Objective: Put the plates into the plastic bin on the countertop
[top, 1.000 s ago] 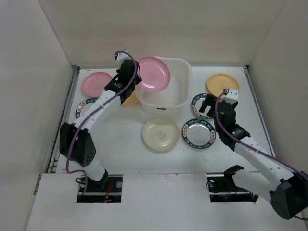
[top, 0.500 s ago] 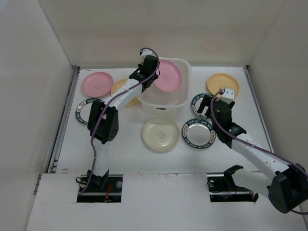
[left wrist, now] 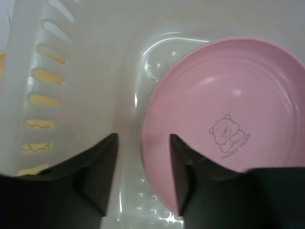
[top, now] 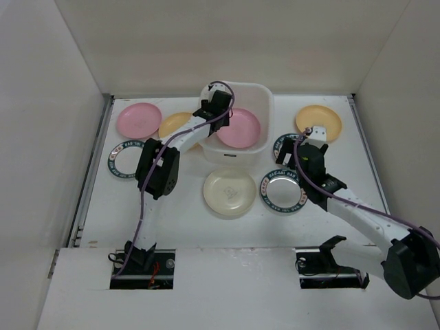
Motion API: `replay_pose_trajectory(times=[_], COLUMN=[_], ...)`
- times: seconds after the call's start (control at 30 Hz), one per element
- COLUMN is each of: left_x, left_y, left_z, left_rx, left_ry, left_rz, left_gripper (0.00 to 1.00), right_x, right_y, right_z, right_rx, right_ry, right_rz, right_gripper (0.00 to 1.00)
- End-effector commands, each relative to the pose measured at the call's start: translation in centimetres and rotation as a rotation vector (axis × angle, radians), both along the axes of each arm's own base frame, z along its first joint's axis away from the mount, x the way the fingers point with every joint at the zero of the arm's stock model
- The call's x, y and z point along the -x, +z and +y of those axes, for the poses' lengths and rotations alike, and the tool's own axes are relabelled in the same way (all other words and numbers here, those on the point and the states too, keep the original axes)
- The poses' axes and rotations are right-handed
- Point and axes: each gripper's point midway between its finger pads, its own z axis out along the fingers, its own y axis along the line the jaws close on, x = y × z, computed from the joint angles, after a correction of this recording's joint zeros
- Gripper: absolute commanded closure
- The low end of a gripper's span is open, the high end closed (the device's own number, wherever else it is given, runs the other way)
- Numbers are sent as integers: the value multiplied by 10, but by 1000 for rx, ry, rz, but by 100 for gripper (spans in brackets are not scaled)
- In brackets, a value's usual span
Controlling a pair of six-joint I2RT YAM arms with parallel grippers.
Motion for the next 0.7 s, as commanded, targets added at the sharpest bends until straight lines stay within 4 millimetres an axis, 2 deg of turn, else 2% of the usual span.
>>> replay_pose_trajectory(times=[0.0, 0.07, 0.13, 0.2, 0.27, 0.37, 0.43, 0.5, 0.53, 0.57, 0.67], left_x=[-5, 1, 14, 30, 55, 96, 123, 147, 160, 172, 202], left_y=[65, 90, 127, 166, 209, 248, 257, 252, 245, 235, 195], left_z=[-26, -32, -37, -39, -34, -16, 1, 21, 34, 48, 87], left_rx=[37, 46, 59, 76, 89, 92, 100, 108, 111, 111, 108], left_ry=[-69, -92, -116, -136, -141, -115, -89, -56, -29, 3, 97], left_rz=[-139, -182, -243, -314, -395, -487, -525, -542, -547, -545, -521], left_gripper=[48, 42, 31, 29, 20, 16, 12, 8, 2, 0, 0], right_x=[-8, -6, 1, 14, 29, 54, 64, 73, 77, 79, 87], right_y=[30, 23, 14, 4, -4, -22, -34, -51, -59, -63, -76], right_z=[27, 37, 52, 65, 79, 101, 110, 118, 120, 122, 126], right_rx=[-30, -24, -15, -10, -22, -63, -79, -86, -89, -94, -124], right_ry=[69, 100, 151, 196, 246, 302, 314, 323, 321, 319, 307], right_rz=[-70, -40, 0, 27, 52, 128, 174, 223, 243, 256, 292], right_gripper=[0, 0, 0, 0, 0, 3, 6, 9, 11, 12, 18])
